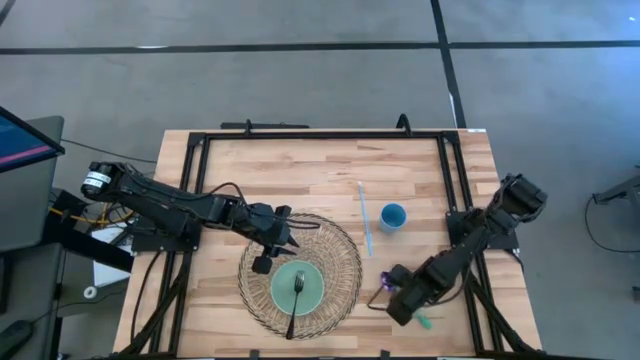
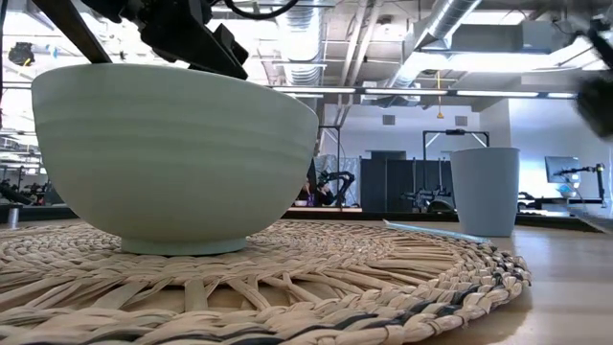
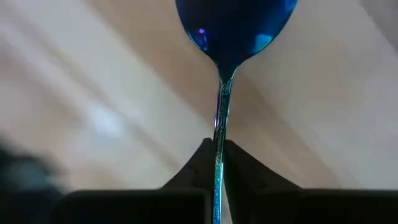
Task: Pick & Place Utensil
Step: Put the blue spoon into the green bowl to the left of the black fork
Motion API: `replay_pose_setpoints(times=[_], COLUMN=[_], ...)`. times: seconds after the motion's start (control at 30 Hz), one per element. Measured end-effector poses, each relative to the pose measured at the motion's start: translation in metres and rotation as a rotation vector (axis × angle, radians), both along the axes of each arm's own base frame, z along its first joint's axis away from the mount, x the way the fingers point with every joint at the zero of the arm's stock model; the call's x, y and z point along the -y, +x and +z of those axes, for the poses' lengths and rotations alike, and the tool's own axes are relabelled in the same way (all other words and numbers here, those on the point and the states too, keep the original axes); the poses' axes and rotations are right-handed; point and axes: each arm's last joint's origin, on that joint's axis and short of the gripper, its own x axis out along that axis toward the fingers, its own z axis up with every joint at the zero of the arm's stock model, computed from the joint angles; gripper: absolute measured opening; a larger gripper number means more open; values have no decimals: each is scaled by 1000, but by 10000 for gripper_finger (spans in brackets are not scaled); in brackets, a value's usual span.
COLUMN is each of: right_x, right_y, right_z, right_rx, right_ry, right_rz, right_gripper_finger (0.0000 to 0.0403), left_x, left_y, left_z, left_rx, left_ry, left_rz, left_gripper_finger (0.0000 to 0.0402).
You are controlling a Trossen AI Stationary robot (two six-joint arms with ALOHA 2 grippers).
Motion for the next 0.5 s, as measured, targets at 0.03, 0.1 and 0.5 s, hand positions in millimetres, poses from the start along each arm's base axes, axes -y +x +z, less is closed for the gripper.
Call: replay_pose_setpoints(times=[0.03, 0.1, 0.5], right_x=[-1, 0, 26], right_y=[5, 13, 78], right_z=[6, 14, 74], right_rx=[31, 68, 309], right_ry=[9, 18, 143], right_rz=[12, 56, 187], right_gripper_finger=[10, 6, 3], left_x=[0, 0, 4], left_y=[0, 0, -7], left_z=[0, 0, -23], left_rx=[0, -2, -54], left_ry=[0, 0, -67], left_rz=[0, 0, -127], left_gripper_finger=[99, 99, 99])
